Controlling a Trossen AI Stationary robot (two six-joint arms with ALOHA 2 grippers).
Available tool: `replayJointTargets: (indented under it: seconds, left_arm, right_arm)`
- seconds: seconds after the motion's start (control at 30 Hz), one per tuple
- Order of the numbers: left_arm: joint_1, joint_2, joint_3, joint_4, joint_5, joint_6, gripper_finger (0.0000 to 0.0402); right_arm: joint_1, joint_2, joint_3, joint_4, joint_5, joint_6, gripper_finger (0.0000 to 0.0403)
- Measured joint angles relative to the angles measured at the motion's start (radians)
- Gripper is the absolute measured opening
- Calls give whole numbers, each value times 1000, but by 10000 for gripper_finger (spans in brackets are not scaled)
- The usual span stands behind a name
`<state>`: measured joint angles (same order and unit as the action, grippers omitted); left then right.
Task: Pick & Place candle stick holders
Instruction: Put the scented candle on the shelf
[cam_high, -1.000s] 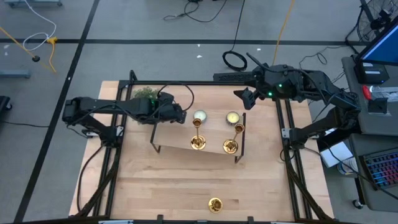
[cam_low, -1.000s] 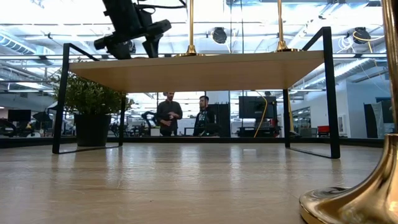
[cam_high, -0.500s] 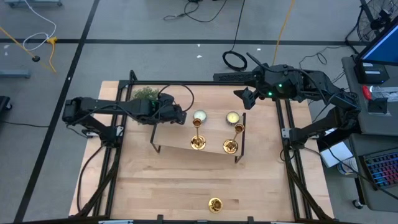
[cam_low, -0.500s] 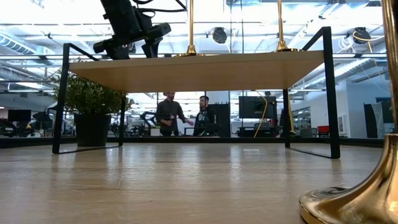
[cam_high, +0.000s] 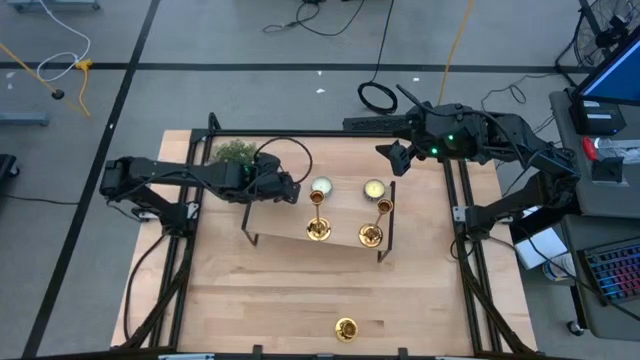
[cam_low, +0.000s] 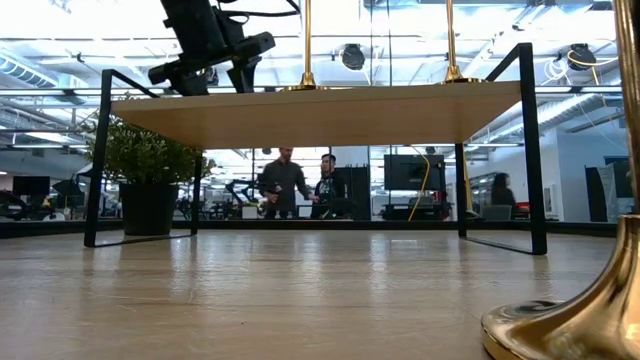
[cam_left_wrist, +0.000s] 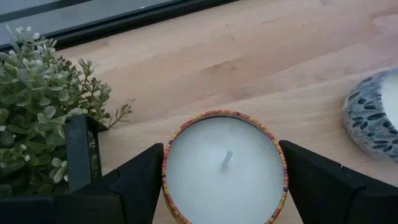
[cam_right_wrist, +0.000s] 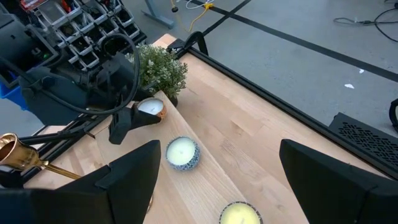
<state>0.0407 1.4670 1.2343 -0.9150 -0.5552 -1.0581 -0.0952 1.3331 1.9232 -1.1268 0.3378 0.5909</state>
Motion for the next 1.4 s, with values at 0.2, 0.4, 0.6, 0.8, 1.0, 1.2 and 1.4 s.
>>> replayJointTargets:
  seconds: [0.2,0.4,0.6,0.8,1.0,1.2,1.4]
  left_arm:
    - [-3,0,0,0,-5,0,293]
    - [-3,0,0,-4,-3,1,311]
    - [-4,0,0,-9,8,10,301]
    - [-4,0,0,-9,39,27,331]
    - [-4,0,0,-9,39,30,333]
    - [-4,0,0,-9,34,33,317]
    - [-4,0,0,-11,12,35,310]
  right_arm:
    - [0,0,0,0,0,0,325]
    - [0,0,0,0,0,0,325]
    - [0,0,0,0,-1,0,325]
    - [0,0,0,0,-2,0,325]
    - [0,0,0,0,-2,-1,325]
    - [0,0,0,0,-2,-1,325]
    - [0,0,0,0,-2,0,325]
